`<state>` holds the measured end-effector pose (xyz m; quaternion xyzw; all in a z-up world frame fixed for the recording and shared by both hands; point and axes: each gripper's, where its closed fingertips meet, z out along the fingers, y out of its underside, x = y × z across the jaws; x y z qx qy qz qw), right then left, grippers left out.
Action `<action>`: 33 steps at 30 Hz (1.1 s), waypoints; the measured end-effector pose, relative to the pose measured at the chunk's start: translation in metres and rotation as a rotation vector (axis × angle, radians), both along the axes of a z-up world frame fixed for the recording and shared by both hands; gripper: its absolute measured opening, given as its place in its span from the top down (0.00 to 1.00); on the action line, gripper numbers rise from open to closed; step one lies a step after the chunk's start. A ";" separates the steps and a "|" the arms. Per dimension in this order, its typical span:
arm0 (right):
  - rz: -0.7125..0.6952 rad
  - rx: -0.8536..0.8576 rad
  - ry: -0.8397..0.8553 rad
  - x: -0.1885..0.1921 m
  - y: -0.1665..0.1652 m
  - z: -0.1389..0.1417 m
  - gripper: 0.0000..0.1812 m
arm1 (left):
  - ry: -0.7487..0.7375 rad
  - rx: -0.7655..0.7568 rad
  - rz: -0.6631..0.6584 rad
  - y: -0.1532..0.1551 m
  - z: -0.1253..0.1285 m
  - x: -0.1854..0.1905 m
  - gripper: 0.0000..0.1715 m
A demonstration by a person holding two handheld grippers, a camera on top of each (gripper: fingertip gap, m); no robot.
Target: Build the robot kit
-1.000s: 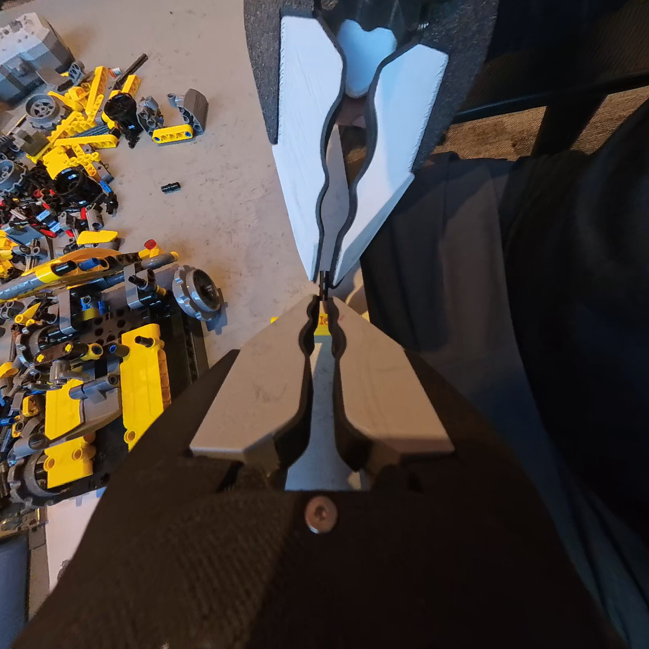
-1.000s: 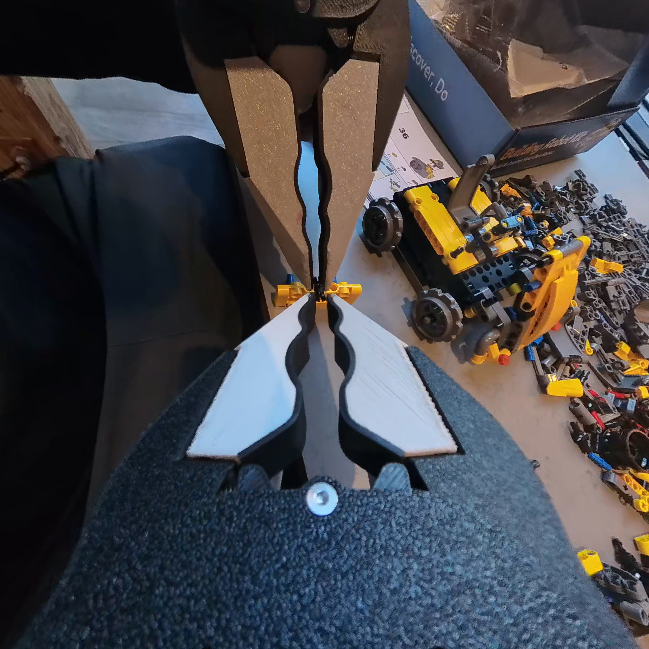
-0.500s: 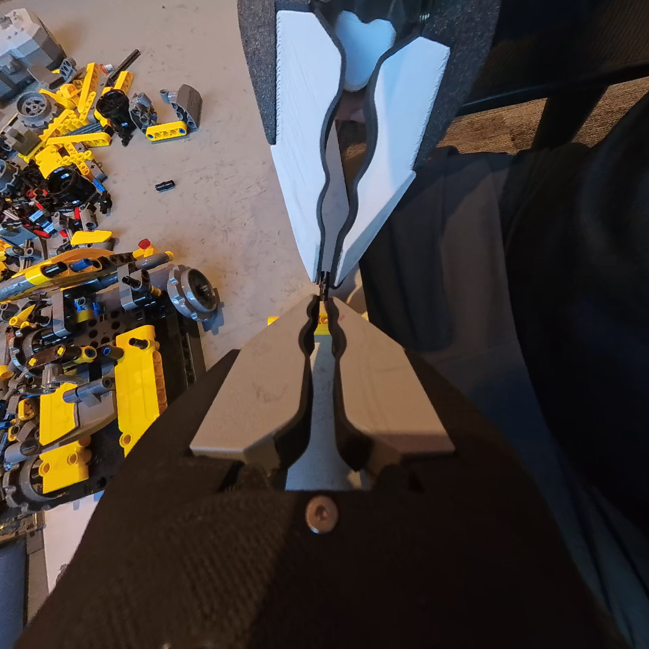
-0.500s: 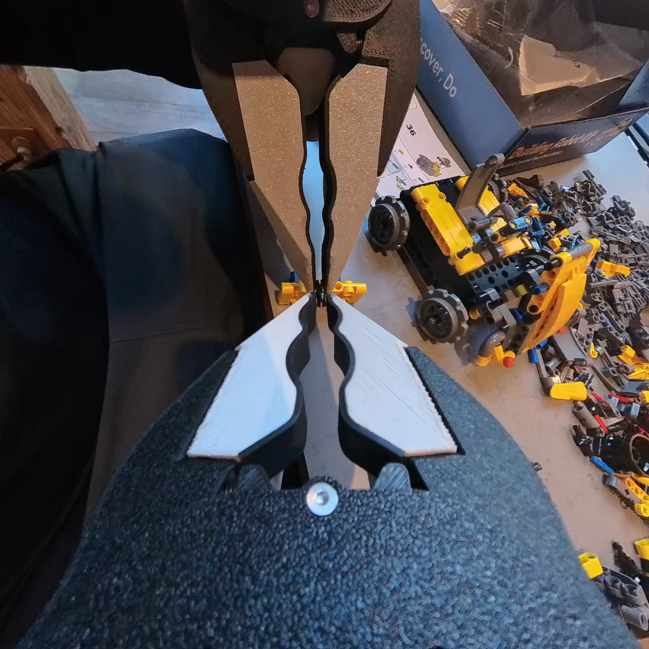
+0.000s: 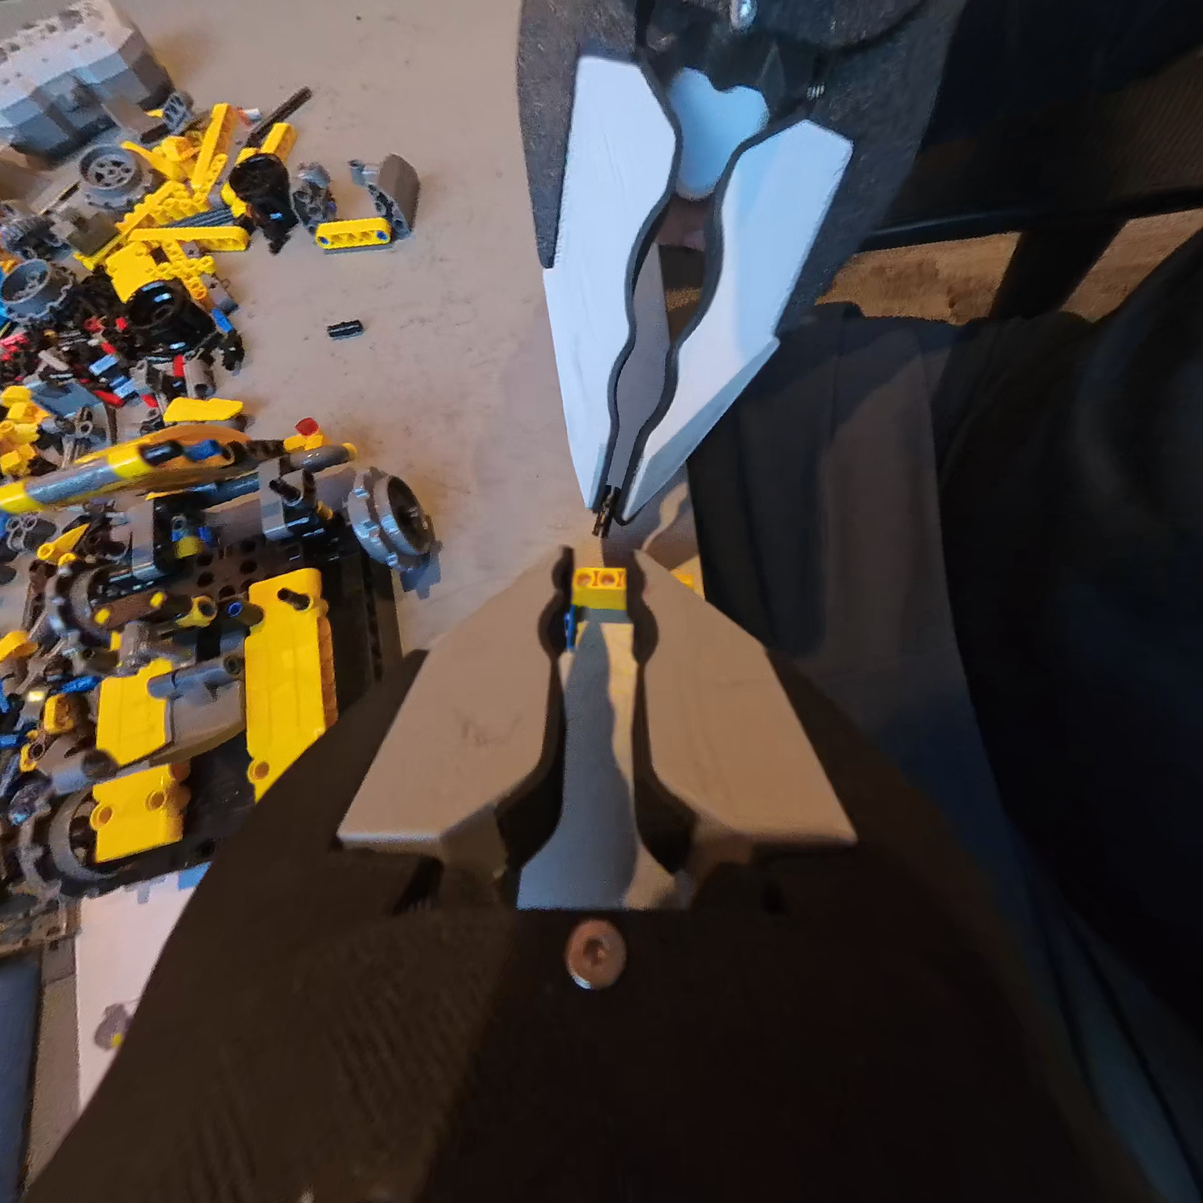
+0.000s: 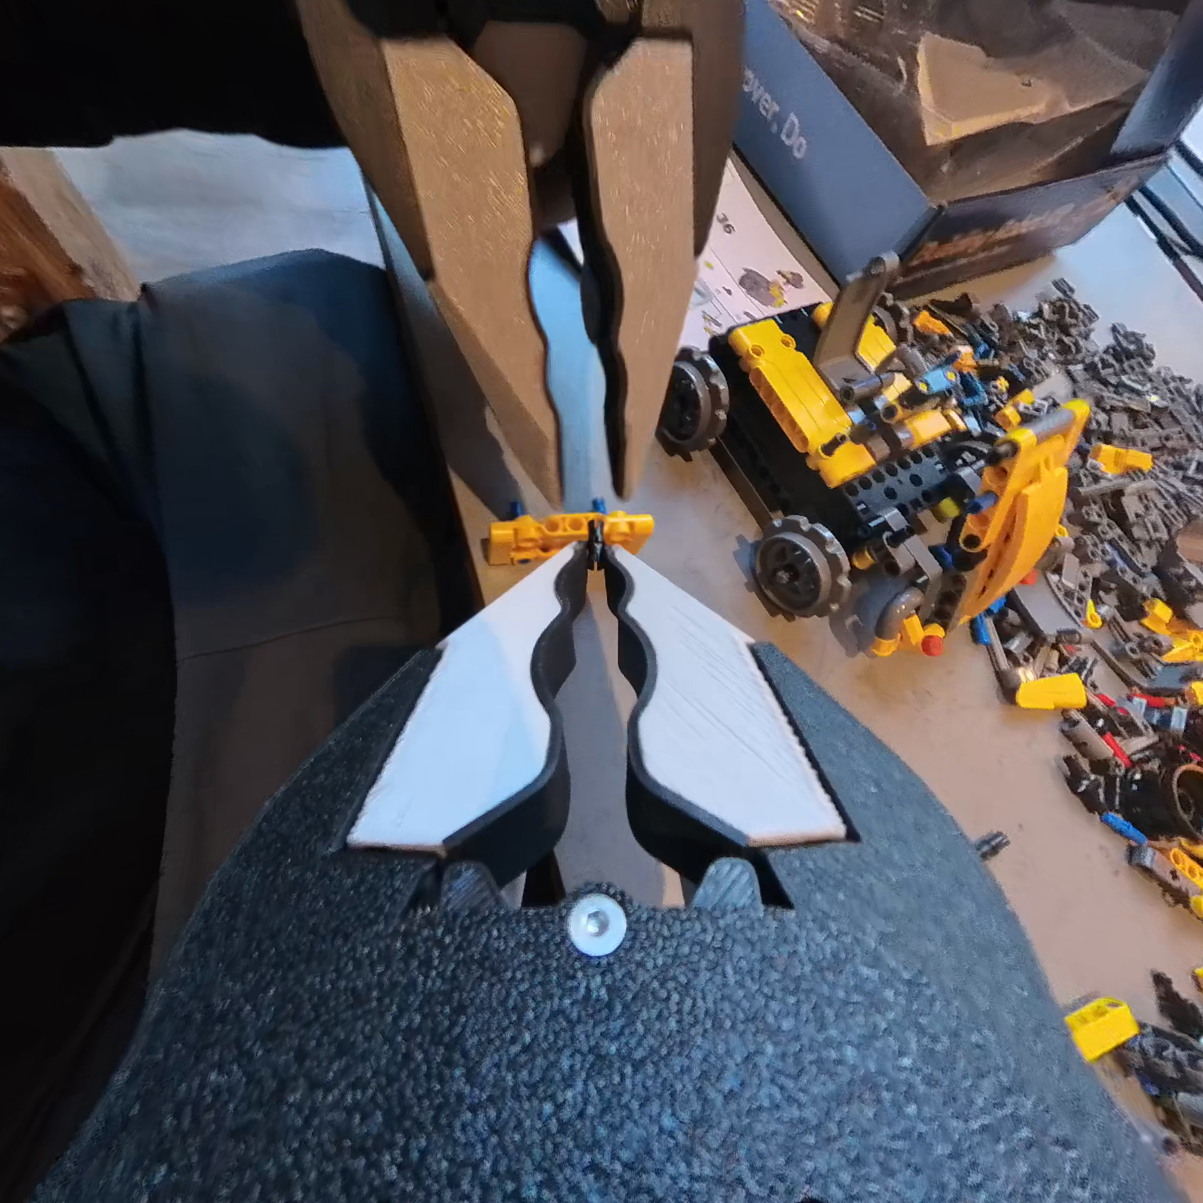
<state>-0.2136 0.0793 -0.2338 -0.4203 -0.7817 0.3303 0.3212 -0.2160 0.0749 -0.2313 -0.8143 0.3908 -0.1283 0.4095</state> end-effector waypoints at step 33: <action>-0.068 -0.181 -0.090 -0.011 0.005 -0.020 0.98 | -0.013 -0.113 -0.021 -0.001 -0.035 0.004 0.65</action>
